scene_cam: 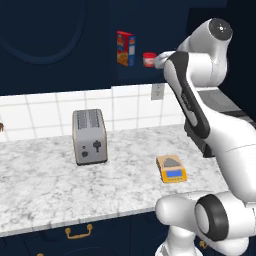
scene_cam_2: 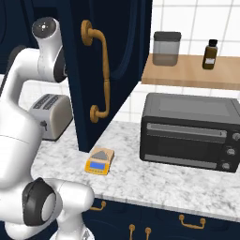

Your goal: Pick the jam and place it on the digital scale for weighing, and close the cabinet.

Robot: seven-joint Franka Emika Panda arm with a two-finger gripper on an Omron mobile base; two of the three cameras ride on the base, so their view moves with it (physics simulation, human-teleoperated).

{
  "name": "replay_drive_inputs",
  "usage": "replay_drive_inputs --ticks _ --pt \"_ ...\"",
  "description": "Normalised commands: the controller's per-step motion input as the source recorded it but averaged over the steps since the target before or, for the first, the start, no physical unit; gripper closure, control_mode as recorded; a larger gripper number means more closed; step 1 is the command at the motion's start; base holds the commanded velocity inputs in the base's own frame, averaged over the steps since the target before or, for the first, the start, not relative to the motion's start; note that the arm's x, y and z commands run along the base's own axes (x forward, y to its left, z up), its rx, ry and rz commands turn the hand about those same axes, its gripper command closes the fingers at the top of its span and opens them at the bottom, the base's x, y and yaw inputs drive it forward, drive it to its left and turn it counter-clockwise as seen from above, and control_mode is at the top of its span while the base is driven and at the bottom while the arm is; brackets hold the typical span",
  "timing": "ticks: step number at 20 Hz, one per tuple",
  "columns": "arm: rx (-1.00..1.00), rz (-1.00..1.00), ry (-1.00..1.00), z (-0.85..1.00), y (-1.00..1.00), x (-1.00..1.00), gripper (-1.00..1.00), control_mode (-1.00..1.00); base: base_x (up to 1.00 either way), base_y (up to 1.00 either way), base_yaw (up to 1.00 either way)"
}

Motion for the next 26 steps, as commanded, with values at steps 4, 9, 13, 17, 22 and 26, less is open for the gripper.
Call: replay_drive_inputs --ticks 4,9,13,17,22,26 --pt "0.00 0.00 0.00 0.00 0.03 0.36 -1.00 -1.00 0.00 0.00 0.00" --pt "0.00 0.00 0.00 0.00 0.07 0.35 -1.00 -1.00 0.00 0.00 0.00" --pt "-0.01 0.00 0.00 0.00 0.16 0.46 -1.00 -1.00 0.00 0.00 0.00" --pt "-0.02 0.00 0.03 0.02 0.18 0.36 -1.00 -1.00 0.00 0.00 0.00" --pt "0.00 0.00 0.02 -0.02 0.02 0.25 -1.00 -1.00 0.00 0.00 0.00" --pt "0.00 0.00 0.00 -0.13 0.00 0.35 -1.00 -1.00 0.00 0.00 0.00"
